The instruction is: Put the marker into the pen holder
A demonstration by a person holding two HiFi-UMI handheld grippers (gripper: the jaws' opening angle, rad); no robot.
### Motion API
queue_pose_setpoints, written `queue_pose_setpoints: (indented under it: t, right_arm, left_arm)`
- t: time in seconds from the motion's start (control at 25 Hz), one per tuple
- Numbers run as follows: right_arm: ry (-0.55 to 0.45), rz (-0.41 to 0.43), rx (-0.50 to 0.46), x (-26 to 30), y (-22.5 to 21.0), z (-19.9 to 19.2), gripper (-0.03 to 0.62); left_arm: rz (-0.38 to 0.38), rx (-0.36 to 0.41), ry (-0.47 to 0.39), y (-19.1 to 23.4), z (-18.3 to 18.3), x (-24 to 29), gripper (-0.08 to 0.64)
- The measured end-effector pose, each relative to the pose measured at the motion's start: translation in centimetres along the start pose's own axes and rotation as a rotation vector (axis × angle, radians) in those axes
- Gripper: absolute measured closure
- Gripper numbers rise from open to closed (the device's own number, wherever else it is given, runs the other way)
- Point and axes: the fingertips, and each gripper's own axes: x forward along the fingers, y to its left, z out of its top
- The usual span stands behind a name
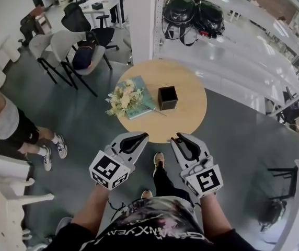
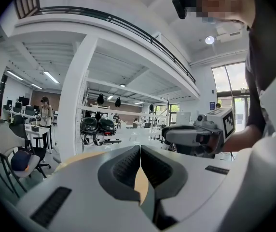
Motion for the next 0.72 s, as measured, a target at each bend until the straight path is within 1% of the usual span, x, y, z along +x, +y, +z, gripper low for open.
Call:
queue_pose_setpoints:
  t: [0.32,0.72]
  right_arm:
    - [0.015,0.022,0.012,4.3,-5.4,0.0,0.515]
    - [0.048,0.06,0.03,9.2,-11.4,-0.7,0.515]
  left_arm:
    - [0.01,-0.018,0.017,4.1,1.1,5.1,0.538]
    - [0.029,-0.051,0.05,8.7,1.5,11.2,0.538]
